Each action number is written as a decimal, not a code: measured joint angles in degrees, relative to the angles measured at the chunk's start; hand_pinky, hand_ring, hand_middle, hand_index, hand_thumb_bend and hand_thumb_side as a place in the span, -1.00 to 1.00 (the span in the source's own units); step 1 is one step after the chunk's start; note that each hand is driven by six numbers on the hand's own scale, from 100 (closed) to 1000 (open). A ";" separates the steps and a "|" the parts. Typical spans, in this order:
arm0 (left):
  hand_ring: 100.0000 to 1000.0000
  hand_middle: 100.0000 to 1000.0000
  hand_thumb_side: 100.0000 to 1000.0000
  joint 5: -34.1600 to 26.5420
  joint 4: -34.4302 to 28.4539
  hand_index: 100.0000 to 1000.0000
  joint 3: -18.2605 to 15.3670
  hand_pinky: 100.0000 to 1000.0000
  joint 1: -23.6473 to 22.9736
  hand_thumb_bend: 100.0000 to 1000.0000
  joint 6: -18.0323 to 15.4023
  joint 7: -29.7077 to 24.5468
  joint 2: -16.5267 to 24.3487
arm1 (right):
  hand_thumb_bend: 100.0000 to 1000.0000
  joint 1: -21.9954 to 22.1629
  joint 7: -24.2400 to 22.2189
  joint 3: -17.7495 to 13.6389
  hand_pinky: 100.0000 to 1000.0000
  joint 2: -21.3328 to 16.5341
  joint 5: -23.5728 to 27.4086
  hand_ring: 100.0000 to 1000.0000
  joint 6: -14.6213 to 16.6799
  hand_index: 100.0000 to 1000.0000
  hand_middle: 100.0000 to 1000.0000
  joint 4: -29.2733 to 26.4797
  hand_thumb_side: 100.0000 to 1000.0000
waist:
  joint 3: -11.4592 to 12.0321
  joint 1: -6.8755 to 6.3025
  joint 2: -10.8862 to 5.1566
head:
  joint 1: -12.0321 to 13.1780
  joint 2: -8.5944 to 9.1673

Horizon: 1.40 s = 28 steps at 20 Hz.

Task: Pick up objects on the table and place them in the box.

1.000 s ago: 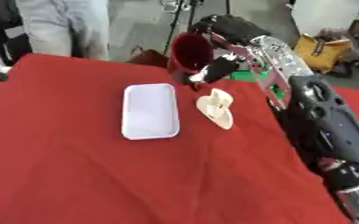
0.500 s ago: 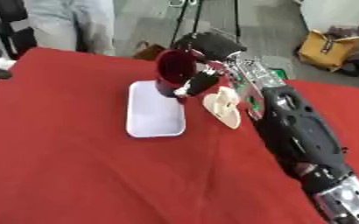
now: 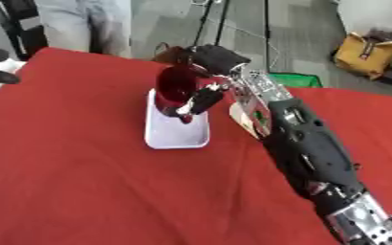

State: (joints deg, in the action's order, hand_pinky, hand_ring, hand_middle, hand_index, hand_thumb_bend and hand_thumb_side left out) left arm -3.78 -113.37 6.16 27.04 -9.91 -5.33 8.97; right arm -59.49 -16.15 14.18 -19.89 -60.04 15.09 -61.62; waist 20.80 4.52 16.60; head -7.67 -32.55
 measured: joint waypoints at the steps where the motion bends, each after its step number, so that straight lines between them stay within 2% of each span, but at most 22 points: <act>1: 0.47 0.44 -0.04 0.00 0.00 0.84 0.00 0.24 0.07 0.26 -0.02 -0.06 0.00 | 0.04 0.01 -0.12 0.03 -0.42 0.09 0.00 -0.02 0.13 0.54 0.42 0.12 0.05 | -0.02 0.00 0.05 | 0.00 0.11; 17: 0.46 0.44 -0.03 -0.01 0.00 0.84 0.34 0.24 0.23 0.26 -0.11 -0.50 -0.01 | 0.02 1.17 -1.79 1.06 -0.32 2.07 -2.58 0.08 2.85 0.56 0.44 3.28 0.01 | -0.73 -0.17 0.45 | -0.37 0.39; 18: 0.47 0.44 -0.02 -0.01 0.00 0.84 0.34 0.24 0.23 0.26 -0.10 -0.53 -0.01 | 0.04 1.25 -1.90 1.06 -0.17 2.08 -2.71 0.16 3.04 0.58 0.46 3.44 0.03 | -0.75 -0.17 0.45 | -0.42 0.39; 19: 0.47 0.44 -0.02 -0.01 0.00 0.84 0.34 0.24 0.23 0.26 -0.08 -0.55 -0.01 | 0.04 1.36 -2.07 1.08 -0.17 2.08 -2.86 0.16 3.25 0.58 0.46 3.50 0.03 | -0.80 -0.17 0.46 | -0.45 0.40; 20: 0.47 0.44 -0.02 -0.01 0.00 0.84 0.34 0.24 0.23 0.25 -0.08 -0.55 -0.01 | 0.06 1.47 -2.25 1.08 -0.05 2.08 -2.96 0.24 3.52 0.61 0.49 3.59 0.04 | -0.87 -0.17 0.46 | -0.46 0.40; 21: 0.47 0.44 -0.02 -0.01 0.00 0.84 0.34 0.24 0.23 0.25 -0.08 -0.56 -0.01 | 0.06 1.52 -2.47 1.08 -0.05 2.08 -3.00 0.24 3.78 0.61 0.49 3.66 0.04 | -0.94 -0.17 0.46 | -0.48 0.42; 22: 0.47 0.44 -0.02 -0.01 0.00 0.84 0.34 0.24 0.23 0.26 -0.08 -0.56 -0.01 | 0.15 1.53 -2.70 1.08 0.37 2.08 -3.04 0.46 4.00 0.68 0.56 3.79 0.04 | -0.97 -0.18 0.46 | -0.49 0.46; 23: 0.47 0.44 -0.02 -0.01 0.00 0.84 0.35 0.24 0.23 0.26 -0.08 -0.56 -0.01 | 0.15 1.54 -2.93 1.08 0.37 2.08 -3.08 0.46 4.18 0.68 0.56 3.82 0.04 | -1.02 -0.21 0.46 | -0.51 0.51; 24: 0.47 0.44 -0.02 -0.01 0.00 0.84 0.35 0.24 0.23 0.26 -0.09 -0.57 -0.01 | 0.31 1.54 -3.19 1.07 0.66 2.08 -3.10 0.63 4.28 0.74 0.66 3.82 0.05 | -1.05 -0.24 0.46 | -0.52 0.59; 25: 0.47 0.44 -0.02 -0.01 0.00 0.84 0.35 0.24 0.23 0.26 -0.09 -0.58 -0.01 | 0.31 1.54 -3.44 1.05 0.66 2.08 -3.11 0.63 4.33 0.74 0.66 3.82 0.05 | -1.08 -0.28 0.46 | -0.54 0.62; 26: 0.47 0.44 -0.02 -0.01 0.00 0.84 0.35 0.24 0.23 0.26 -0.11 -0.59 -0.01 | 0.35 1.54 -3.76 1.04 0.80 2.08 -3.12 0.69 4.35 0.77 0.70 3.82 0.09 | -1.12 -0.33 0.46 | -0.55 0.65; 28: 0.47 0.44 -0.02 -0.01 0.00 0.84 0.36 0.24 0.23 0.25 -0.13 -0.63 -0.01 | 0.40 1.55 -4.29 1.00 0.86 2.05 -3.13 0.74 4.33 0.80 0.74 3.81 0.14 | -1.29 -0.37 0.46 | -0.57 0.80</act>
State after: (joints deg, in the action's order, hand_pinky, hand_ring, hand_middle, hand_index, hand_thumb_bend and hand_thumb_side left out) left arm -3.80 -113.37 6.52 27.27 -10.04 -5.96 8.96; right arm -57.94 -20.44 15.17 -17.84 -63.17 19.41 -57.81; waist 19.51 4.15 17.06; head -8.25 -31.76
